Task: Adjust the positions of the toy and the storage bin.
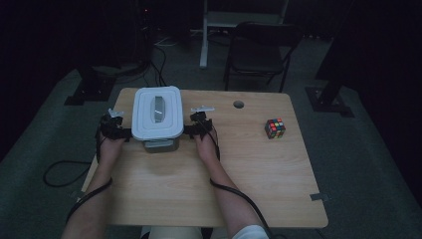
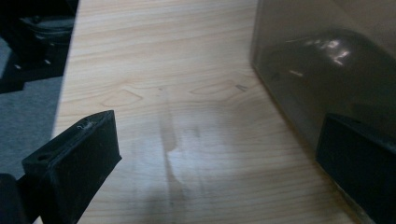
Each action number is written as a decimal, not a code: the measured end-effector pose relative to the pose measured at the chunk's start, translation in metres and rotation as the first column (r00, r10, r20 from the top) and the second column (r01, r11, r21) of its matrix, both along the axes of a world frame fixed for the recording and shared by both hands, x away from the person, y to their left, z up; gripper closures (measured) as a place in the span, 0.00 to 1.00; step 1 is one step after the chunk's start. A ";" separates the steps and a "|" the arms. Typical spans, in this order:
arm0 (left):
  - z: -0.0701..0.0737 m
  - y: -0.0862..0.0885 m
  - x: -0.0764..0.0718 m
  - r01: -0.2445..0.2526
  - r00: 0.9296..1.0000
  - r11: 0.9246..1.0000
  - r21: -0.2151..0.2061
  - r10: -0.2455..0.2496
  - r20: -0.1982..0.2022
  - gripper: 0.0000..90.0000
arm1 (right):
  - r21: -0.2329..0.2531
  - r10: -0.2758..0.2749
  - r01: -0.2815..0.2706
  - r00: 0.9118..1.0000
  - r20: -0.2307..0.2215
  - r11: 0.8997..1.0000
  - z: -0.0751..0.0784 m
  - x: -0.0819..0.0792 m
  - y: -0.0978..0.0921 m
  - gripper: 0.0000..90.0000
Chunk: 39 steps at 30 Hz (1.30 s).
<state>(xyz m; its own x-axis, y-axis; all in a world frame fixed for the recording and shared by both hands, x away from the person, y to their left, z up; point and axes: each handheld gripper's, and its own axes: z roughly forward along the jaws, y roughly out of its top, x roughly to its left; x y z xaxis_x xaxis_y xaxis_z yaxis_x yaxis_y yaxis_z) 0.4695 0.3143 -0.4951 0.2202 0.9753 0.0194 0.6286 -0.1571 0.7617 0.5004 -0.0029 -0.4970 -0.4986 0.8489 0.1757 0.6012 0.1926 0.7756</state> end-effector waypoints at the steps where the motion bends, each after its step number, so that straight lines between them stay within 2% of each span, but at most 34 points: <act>1: -0.001 -0.002 -0.001 0.004 1.000 1.000 -0.013 -0.004 0.001 0.01 | 0.000 0.003 -0.003 1.000 -0.004 1.000 0.000 0.000 -0.001 0.22; 5: -0.003 -0.006 -0.002 0.006 1.000 1.000 -0.008 -0.007 -0.015 0.01 | -0.005 0.017 -0.017 1.000 0.002 1.000 0.001 -0.003 -0.006 0.23; 6: -0.003 -0.007 -0.002 0.003 1.000 1.000 -0.012 -0.003 -0.015 0.01 | -0.010 0.022 -0.022 1.000 0.017 1.000 0.001 -0.004 -0.007 0.23; 10: -0.004 -0.011 -0.003 0.000 1.000 1.000 -0.026 -0.001 -0.021 0.01 | -0.012 0.026 -0.026 0.999 0.019 1.000 0.001 -0.007 -0.012 0.23; 18: -0.004 -0.023 -0.004 0.019 0.999 1.000 -0.015 -0.019 -0.027 0.02 | -0.026 0.033 -0.033 0.999 0.028 0.999 0.003 -0.014 -0.023 0.24; 23: -0.006 -0.032 -0.004 0.040 0.998 0.999 0.008 -0.039 -0.040 0.02 | -0.026 0.029 -0.028 0.999 0.032 0.999 0.002 -0.018 -0.033 0.24; 25: -0.008 -0.040 -0.003 0.061 0.997 0.998 0.021 -0.059 -0.054 0.02 | -0.041 0.032 -0.031 0.999 0.037 0.999 0.004 -0.020 -0.038 0.24; 28: -0.009 -0.047 -0.003 0.070 0.996 0.997 0.020 -0.069 -0.054 0.02 | -0.045 0.029 -0.027 0.999 0.037 0.999 0.004 -0.022 -0.046 0.24; 35: -0.007 -0.071 0.000 0.105 0.993 0.993 0.046 -0.102 -0.061 0.02 | -0.037 0.014 -0.013 0.999 0.043 0.999 0.004 -0.029 -0.068 0.24; 39: -0.007 -0.083 0.000 0.121 0.991 0.992 0.046 -0.117 -0.066 0.02 | -0.030 -0.001 0.002 0.999 0.050 1.000 0.002 -0.034 -0.080 0.24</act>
